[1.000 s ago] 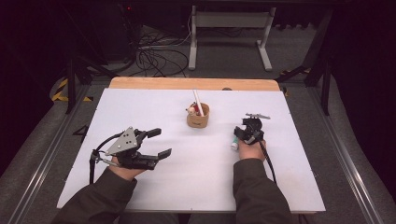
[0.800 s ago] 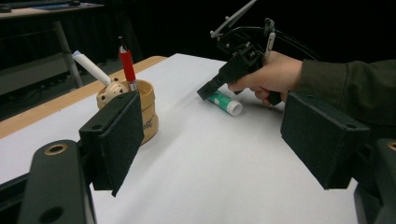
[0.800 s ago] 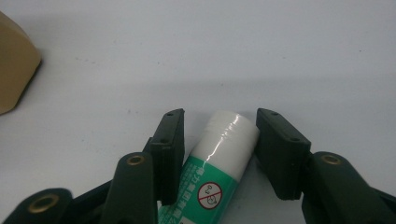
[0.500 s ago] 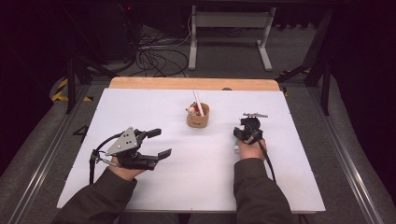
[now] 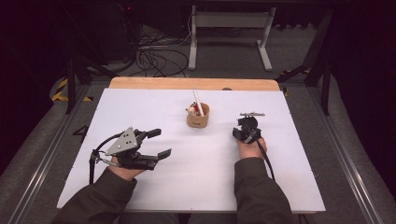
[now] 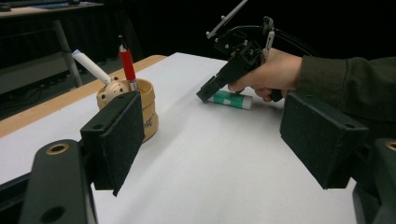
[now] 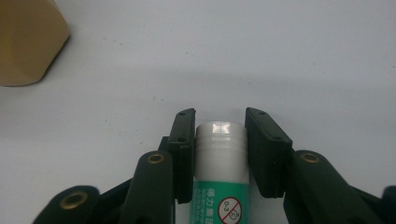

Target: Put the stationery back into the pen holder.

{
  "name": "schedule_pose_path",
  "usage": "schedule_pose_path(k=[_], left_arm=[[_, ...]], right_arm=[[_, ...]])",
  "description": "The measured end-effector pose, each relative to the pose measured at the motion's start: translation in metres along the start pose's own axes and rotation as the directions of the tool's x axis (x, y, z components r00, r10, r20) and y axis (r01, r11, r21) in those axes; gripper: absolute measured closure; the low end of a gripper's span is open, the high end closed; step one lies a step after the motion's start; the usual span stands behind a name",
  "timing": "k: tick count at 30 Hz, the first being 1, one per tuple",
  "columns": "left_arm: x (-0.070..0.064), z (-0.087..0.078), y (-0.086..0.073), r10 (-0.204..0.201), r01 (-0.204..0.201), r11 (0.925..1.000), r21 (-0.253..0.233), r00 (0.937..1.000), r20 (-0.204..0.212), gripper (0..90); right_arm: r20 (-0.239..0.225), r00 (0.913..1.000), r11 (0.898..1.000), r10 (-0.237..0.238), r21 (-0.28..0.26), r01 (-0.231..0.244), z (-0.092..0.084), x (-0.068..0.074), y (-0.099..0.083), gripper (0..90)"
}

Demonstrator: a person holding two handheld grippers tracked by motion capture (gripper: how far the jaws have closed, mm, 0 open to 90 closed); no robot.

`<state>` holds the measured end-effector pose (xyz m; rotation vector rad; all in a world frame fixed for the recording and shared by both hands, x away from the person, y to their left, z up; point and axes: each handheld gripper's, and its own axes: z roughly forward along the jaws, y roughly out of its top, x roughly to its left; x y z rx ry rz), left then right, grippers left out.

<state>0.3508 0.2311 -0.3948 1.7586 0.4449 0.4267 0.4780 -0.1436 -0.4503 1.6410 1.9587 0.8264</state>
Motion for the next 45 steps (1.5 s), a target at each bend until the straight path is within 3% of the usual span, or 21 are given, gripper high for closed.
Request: schedule_pose_path(k=[8,18,21,27,33,38,45], left_arm=[[0.000,0.000,0.000,0.001,-0.001,1.0000,0.001,1.0000,0.001,22.9],[0.000,0.000,0.000,0.002,-0.002,1.0000,0.001,1.0000,0.001,22.9],[-0.001,0.000,0.000,-0.001,0.001,1.0000,-0.002,1.0000,0.002,23.0],[0.000,0.000,0.000,-0.001,0.001,1.0000,0.003,1.0000,0.000,23.0],[0.000,0.000,-0.001,-0.001,0.001,1.0000,0.004,1.0000,-0.001,23.2],[0.000,0.000,-0.001,-0.001,0.001,1.0000,0.000,1.0000,-0.002,23.3],[0.000,0.001,-0.002,-0.002,0.002,1.0000,0.004,1.0000,0.001,23.7]], right_arm=[[-0.027,0.9995,0.999,-0.018,0.036,0.019,-0.001,-0.002,0.002,65.1],[-0.020,0.9949,0.992,-0.099,0.077,0.100,-0.003,0.003,0.004,65.7],[-0.020,0.9946,0.992,-0.102,0.070,0.103,-0.003,0.004,0.004,65.9],[-0.043,0.9949,0.996,-0.092,0.009,0.092,-0.004,0.006,0.003,66.0],[-0.096,0.9905,0.991,-0.099,-0.100,0.089,-0.009,0.014,0.005,66.1],[-0.123,0.9873,0.977,-0.101,-0.198,0.075,-0.014,0.017,0.007,66.1],[-0.157,0.9798,0.957,-0.123,-0.280,0.075,-0.020,0.023,0.010,66.1]])
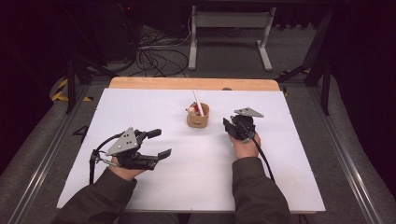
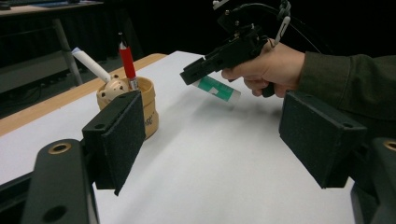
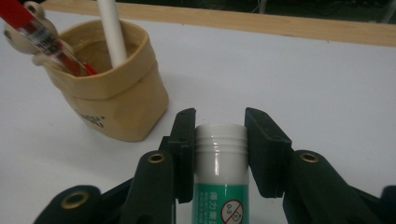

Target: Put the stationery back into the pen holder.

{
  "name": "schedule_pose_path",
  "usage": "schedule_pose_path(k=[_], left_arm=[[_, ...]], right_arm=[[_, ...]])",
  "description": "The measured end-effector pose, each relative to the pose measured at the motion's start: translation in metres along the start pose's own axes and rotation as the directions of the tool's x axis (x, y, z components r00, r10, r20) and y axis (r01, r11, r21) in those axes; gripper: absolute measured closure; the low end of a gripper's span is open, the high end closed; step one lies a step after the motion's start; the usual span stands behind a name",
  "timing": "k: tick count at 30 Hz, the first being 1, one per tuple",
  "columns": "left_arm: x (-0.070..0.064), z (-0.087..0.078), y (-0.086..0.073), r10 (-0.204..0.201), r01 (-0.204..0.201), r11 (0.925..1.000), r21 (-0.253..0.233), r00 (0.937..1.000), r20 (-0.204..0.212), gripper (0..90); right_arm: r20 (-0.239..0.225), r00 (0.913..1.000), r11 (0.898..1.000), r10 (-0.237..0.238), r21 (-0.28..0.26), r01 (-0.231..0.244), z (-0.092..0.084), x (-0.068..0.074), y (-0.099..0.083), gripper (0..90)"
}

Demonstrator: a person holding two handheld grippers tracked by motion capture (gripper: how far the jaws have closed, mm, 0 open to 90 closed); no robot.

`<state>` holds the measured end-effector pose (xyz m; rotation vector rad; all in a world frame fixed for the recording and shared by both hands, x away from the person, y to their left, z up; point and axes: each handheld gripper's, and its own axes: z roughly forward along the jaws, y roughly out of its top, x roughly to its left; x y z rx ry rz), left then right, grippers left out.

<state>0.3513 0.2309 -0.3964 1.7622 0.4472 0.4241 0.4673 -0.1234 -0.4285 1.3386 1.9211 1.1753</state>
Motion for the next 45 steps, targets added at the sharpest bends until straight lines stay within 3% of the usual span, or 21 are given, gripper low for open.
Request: schedule_pose_path(k=[12,22,35,41,45], left_arm=[[0.000,0.002,-0.001,0.001,-0.001,1.0000,0.004,1.0000,0.000,23.9],[-0.003,0.018,-0.001,-0.020,0.020,0.9998,-0.001,0.9997,0.017,25.8],[-0.013,0.056,0.003,-0.044,0.045,0.9990,-0.005,0.9964,0.072,27.8],[-0.015,0.071,0.007,-0.062,0.063,0.9979,-0.014,0.9955,0.071,29.8],[-0.014,0.082,0.010,-0.067,0.068,0.9976,-0.013,0.9954,0.069,30.1]], right_arm=[[-0.059,0.9979,0.995,-0.028,-0.098,0.022,-0.007,0.013,0.013,66.1],[-0.131,0.9901,0.987,-0.051,-0.160,0.030,-0.019,0.027,0.018,66.1],[-0.242,0.9651,0.965,-0.099,-0.259,0.034,-0.043,0.048,0.025,66.1],[-0.284,0.9507,0.953,-0.124,-0.300,0.034,-0.052,0.055,0.027,66.0],[-0.290,0.9467,0.948,-0.140,-0.316,0.043,-0.057,0.058,0.029,66.0]])
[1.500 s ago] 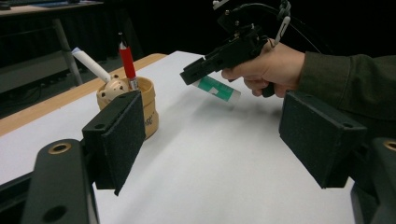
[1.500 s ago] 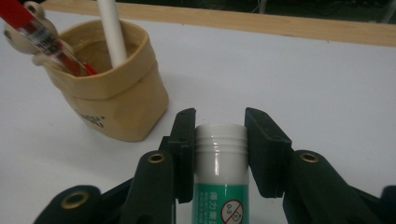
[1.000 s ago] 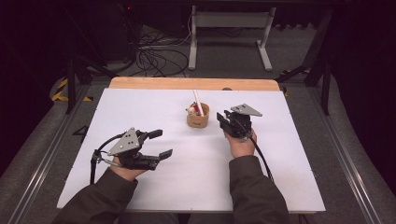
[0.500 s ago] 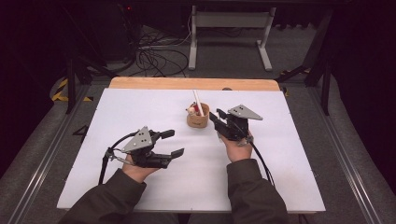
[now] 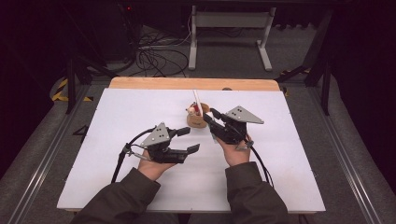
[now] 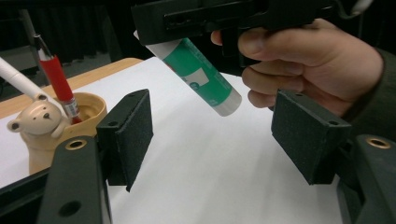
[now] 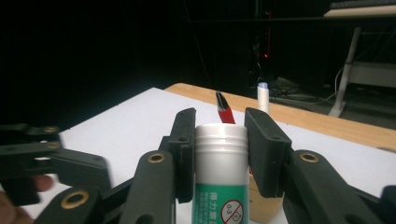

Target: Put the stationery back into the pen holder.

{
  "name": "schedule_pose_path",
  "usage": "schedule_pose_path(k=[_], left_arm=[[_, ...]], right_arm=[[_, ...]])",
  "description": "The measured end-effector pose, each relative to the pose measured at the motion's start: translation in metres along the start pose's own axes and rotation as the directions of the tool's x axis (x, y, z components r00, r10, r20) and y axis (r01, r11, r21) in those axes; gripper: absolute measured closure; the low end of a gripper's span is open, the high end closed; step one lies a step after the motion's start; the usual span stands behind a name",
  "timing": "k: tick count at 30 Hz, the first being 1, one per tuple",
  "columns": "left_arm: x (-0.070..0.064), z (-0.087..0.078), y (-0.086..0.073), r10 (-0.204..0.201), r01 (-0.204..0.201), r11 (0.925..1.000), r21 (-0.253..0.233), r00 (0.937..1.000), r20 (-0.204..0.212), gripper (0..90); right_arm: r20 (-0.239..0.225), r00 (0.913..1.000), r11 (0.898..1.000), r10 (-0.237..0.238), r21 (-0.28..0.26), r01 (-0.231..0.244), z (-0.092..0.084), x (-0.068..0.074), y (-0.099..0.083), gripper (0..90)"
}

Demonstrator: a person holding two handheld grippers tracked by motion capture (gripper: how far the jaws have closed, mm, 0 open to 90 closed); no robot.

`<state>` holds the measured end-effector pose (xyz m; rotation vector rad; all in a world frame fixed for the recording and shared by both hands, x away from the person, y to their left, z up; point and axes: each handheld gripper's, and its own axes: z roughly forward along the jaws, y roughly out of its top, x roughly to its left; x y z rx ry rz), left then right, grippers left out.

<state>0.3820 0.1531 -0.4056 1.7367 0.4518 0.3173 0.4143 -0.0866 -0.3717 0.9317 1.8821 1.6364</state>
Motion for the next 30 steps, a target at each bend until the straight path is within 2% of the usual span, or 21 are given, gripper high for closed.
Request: schedule_pose_path(k=[1,7,11,21,30], left_arm=[[0.001,0.002,0.001,0.008,-0.008,1.0000,0.002,1.0000,-0.006,30.2],[0.005,0.014,0.006,-0.032,0.032,0.9994,-0.014,0.9995,-0.001,30.6],[0.007,0.021,0.007,-0.043,0.043,0.9989,-0.020,0.9991,0.000,31.1],[0.011,0.036,0.010,-0.092,0.093,0.9951,-0.034,0.9953,0.031,33.8],[0.012,0.040,0.010,-0.110,0.112,0.9927,-0.044,0.9926,0.052,37.7]], right_arm=[[-0.003,1.0000,1.000,-0.003,-0.007,0.003,-0.001,0.001,0.001,66.0],[-0.019,0.9997,0.999,-0.012,-0.031,0.012,-0.004,0.005,0.004,66.0],[-0.029,0.9995,0.999,-0.013,-0.036,0.012,-0.005,0.006,0.004,66.0],[-0.056,0.9981,0.998,-0.027,-0.067,0.023,-0.007,0.011,0.006,66.0],[-0.054,0.9980,0.996,-0.033,-0.081,0.028,-0.010,0.011,0.007,66.0]])
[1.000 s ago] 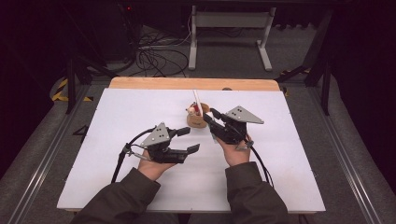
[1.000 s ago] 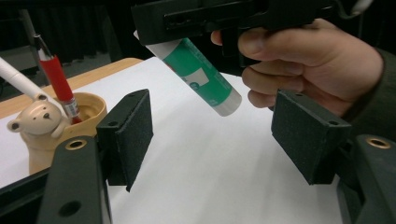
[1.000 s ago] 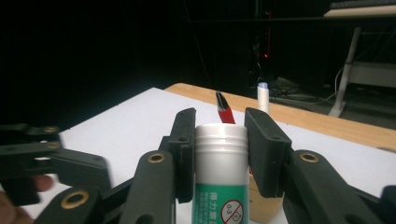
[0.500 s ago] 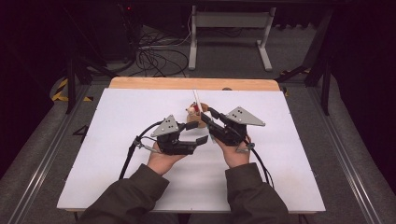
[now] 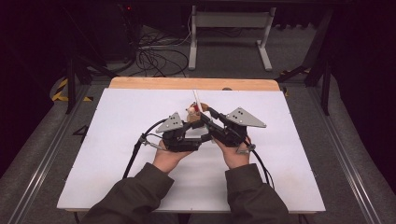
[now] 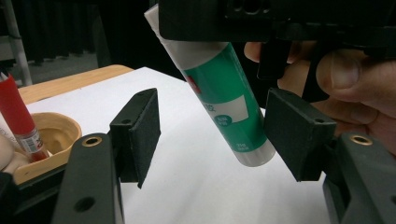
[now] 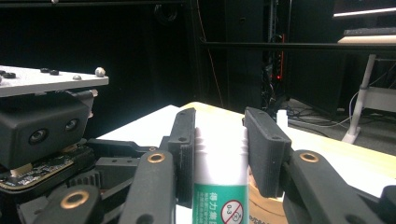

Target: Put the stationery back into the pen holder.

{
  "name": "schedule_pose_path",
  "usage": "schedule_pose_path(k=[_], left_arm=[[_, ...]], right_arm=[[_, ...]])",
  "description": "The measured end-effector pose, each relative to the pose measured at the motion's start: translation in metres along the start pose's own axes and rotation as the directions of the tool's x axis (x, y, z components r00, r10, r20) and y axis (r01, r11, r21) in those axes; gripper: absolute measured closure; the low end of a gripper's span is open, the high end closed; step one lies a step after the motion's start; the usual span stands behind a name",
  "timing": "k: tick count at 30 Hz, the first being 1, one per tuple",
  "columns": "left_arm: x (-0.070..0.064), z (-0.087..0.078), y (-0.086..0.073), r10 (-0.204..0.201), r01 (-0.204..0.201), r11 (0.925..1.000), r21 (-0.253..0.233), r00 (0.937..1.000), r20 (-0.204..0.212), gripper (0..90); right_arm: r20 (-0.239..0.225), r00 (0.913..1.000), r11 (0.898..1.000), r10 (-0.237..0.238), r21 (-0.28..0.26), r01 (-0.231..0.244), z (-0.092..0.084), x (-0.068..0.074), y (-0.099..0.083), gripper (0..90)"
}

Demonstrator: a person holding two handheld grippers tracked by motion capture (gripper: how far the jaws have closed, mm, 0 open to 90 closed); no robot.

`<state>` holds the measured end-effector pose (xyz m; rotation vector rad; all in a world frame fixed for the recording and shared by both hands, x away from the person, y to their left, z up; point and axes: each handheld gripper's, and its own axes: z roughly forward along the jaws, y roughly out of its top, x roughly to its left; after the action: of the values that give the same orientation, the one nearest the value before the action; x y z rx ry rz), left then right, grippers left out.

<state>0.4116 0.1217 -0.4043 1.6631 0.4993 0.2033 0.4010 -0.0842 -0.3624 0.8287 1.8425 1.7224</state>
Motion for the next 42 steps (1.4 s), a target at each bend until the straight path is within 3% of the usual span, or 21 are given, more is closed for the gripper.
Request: schedule_pose_path(k=[16,22,27,42], left_arm=[[0.002,0.006,-0.001,-0.061,0.065,0.9972,-0.037,0.9928,0.102,51.9],[0.002,0.009,0.001,-0.075,0.080,0.9961,-0.038,0.9902,0.118,57.0],[0.002,0.011,0.003,-0.071,0.076,0.9963,-0.039,0.9912,0.111,59.0],[0.003,0.021,0.004,-0.028,0.029,0.9993,-0.025,0.9986,0.045,64.4]], right_arm=[[-0.020,0.9998,0.999,-0.004,-0.049,0.003,-0.002,0.003,0.000,66.0],[-0.021,0.9997,0.997,-0.015,-0.070,0.013,-0.004,0.003,-0.001,66.0],[-0.020,0.9996,0.996,-0.022,-0.087,0.020,-0.006,0.001,0.000,65.9],[-0.018,0.9993,0.997,-0.033,-0.075,0.031,-0.010,-0.006,0.002,61.1]])
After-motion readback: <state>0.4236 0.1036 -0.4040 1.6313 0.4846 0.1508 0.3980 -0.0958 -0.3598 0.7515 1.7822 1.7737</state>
